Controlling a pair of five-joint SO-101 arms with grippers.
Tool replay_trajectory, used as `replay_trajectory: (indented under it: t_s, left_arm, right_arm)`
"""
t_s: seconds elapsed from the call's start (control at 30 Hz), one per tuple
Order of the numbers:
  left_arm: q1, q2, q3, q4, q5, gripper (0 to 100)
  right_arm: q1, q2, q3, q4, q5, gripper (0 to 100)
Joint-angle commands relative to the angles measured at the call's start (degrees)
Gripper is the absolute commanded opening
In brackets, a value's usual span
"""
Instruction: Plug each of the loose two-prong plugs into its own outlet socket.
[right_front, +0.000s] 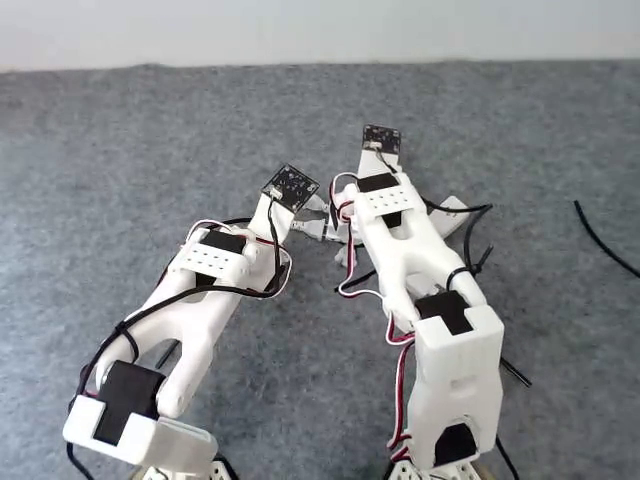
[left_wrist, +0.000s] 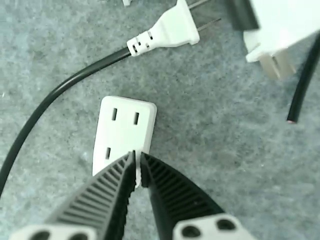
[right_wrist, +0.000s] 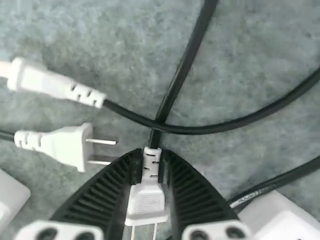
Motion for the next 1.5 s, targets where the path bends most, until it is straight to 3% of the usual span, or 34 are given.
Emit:
replay_trajectory:
  t_s: [0.0,0.2,0.6,0.77,0.93,1.23,1.47]
  left_arm:
    - [-0.53,0.18,-1.01,-0.97,0.26,2]
    - [-0.53,0.18,-1.01,-0.97,0.26,2]
    - [-0.53,0.18,-1.01,-0.97,0.18,2]
    - [-0.62,0.18,-1.1,-0.97,0.18,2]
    - [-0.62,0.18,-1.1,-0.97,0.18,2]
    - [-0.62,0.18,-1.1,-1.05,0.18,2]
    - [-0.62,0.18,-1.1,-1.14,0.18,2]
  right_arm:
    - [-2.15,-0.66,-3.08,1.63,1.58,0.9]
    - [-2.07,-0.92,-3.34,5.67,2.46,0.9]
    - [0.48,-19.03,6.95,18.51,26.37,0.9]
    - [4.62,-25.89,20.22,16.84,42.29,0.9]
    - [12.44,-27.21,32.18,6.29,50.11,0.9]
    - [14.2,-27.21,34.37,5.76,53.45,14.1]
    - [10.86,-29.85,30.24,13.67,52.57,15.1]
